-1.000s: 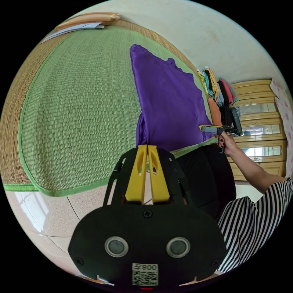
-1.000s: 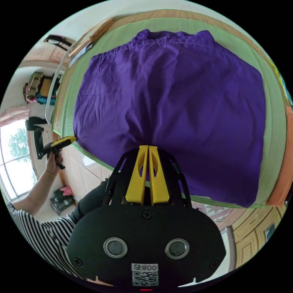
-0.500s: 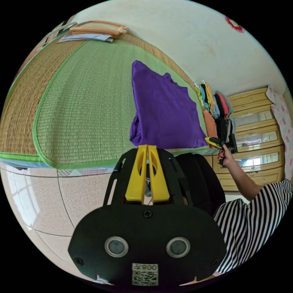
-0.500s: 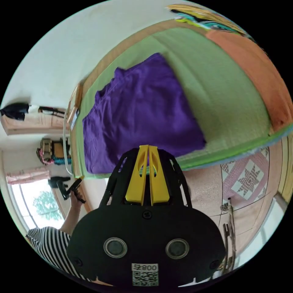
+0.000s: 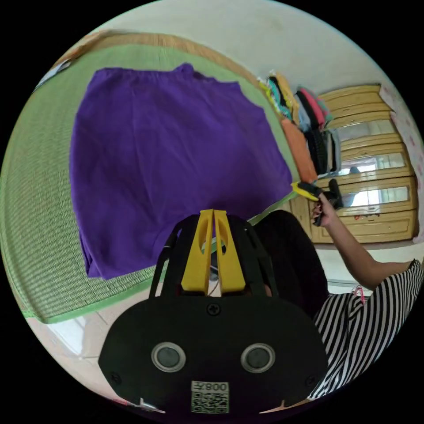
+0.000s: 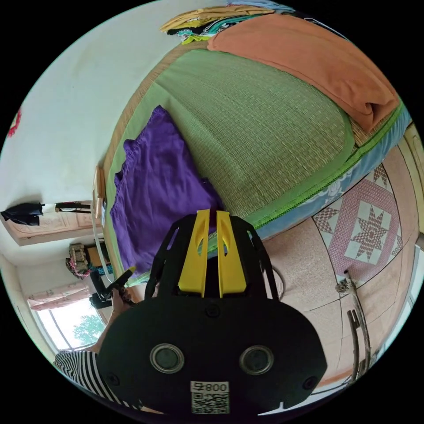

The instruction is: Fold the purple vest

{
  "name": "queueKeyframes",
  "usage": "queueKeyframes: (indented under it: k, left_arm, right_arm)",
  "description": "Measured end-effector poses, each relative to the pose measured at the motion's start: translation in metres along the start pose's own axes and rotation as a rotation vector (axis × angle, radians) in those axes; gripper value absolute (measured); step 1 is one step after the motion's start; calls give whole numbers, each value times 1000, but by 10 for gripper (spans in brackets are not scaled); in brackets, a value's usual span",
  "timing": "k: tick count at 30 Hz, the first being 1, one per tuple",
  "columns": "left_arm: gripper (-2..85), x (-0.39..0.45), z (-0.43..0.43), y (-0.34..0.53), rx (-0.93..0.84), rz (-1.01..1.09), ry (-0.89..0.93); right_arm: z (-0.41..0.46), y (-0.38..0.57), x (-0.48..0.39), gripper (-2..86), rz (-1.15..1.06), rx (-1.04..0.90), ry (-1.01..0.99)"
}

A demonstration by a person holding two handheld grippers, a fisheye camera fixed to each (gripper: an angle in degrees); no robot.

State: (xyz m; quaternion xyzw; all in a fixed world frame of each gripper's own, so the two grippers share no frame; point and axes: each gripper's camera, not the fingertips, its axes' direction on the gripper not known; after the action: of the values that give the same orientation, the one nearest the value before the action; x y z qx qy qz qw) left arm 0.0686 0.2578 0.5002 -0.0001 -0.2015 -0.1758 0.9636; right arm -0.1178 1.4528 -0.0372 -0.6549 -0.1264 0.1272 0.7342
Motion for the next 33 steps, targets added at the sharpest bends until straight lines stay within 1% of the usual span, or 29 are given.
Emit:
queueKeyframes:
  k: [2, 6, 8, 12, 14, 18, 25, 29, 33]
  left_arm:
    - [1, 14, 2, -3, -19, 2, -8]
    - [1, 47, -10, -7, 21, 2, 48]
    - [1, 64, -13, -11, 27, 9, 48]
    - [2, 110, -18, -23, 31, 58, 71]
    - [2, 129, -19, -29, 34, 76, 83]
    - [4, 174, -21, -43, 41, 121, 116]
    - [23, 244, -15, -65, 14, 211, 176]
    - [77, 307, -7, -86, -9, 323, 200]
    - [100, 393, 9, -112, -42, 528, 132]
  right_arm:
    - [-11, 12, 22, 57, 10, 25, -41]
    - [-34, 36, 70, 70, 26, 78, -119]
    - [-35, 42, 88, 75, 32, 76, -139]
    - [-22, 49, 126, 82, 59, 55, -258]
    - [-12, 50, 138, 82, 65, 34, -253]
    - [0, 59, 176, 69, 103, 37, -322]
    - [5, 61, 206, 21, 66, 37, -403]
    - [-12, 66, 204, 8, -6, 62, -462]
    - [-31, 62, 183, 3, -103, 68, -498]
